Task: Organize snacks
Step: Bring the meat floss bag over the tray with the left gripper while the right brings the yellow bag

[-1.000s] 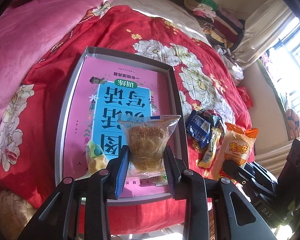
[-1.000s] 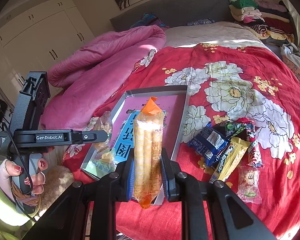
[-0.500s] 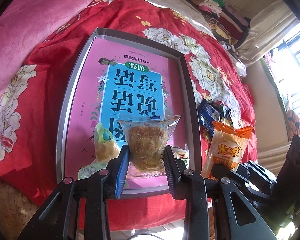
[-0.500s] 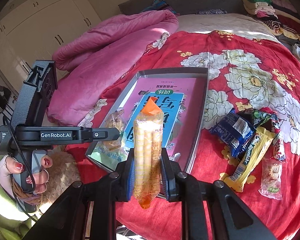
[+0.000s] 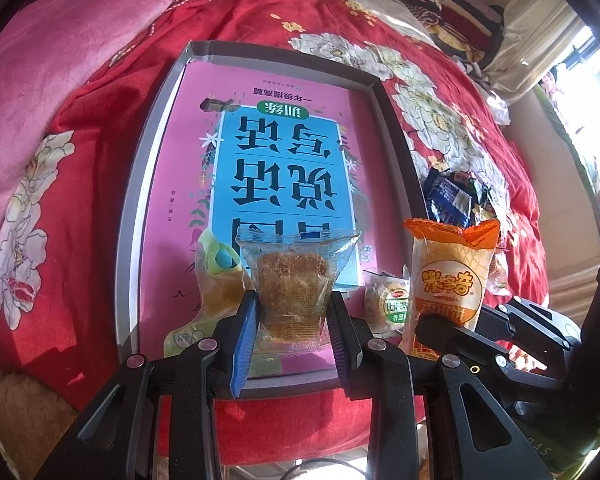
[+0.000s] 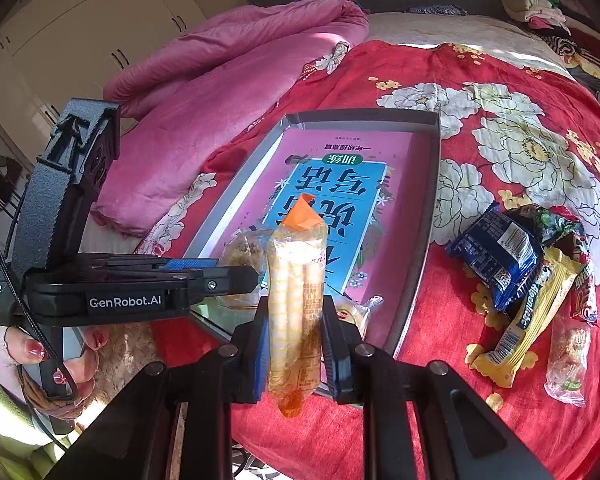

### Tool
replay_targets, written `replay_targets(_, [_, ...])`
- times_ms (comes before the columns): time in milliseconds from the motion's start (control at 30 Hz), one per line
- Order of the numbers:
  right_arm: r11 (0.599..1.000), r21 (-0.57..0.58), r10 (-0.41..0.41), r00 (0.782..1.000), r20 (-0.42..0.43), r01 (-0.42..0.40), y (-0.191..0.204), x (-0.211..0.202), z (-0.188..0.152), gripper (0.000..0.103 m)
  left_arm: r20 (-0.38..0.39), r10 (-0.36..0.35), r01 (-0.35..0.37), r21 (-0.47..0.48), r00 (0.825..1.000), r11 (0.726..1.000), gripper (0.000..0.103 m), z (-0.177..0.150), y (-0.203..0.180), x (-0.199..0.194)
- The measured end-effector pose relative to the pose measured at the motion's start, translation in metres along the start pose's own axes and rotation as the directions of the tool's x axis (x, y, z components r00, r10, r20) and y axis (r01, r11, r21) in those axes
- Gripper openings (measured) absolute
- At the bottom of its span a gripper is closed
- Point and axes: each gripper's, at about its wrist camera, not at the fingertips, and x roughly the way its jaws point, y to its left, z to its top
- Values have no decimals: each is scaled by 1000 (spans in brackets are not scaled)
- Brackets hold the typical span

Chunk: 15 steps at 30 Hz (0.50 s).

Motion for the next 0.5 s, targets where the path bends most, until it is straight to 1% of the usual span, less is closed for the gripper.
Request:
replay_targets(100, [1000,-8,3,1000,-12,-3,0,5,1,23,-8,-2,2,-2,1000,1000,35,0,2,2])
replay_targets(300, [1000,-17,12,999,-40,-12,1,18,2,23,-12,19,-18,24,1000,1000,35,-1,-2,4])
replay_targets(500, [1000,-15,13,998,-56,-14,0,26,0,23,-22,22,-22,22,1000,1000,35,-1,-1,7])
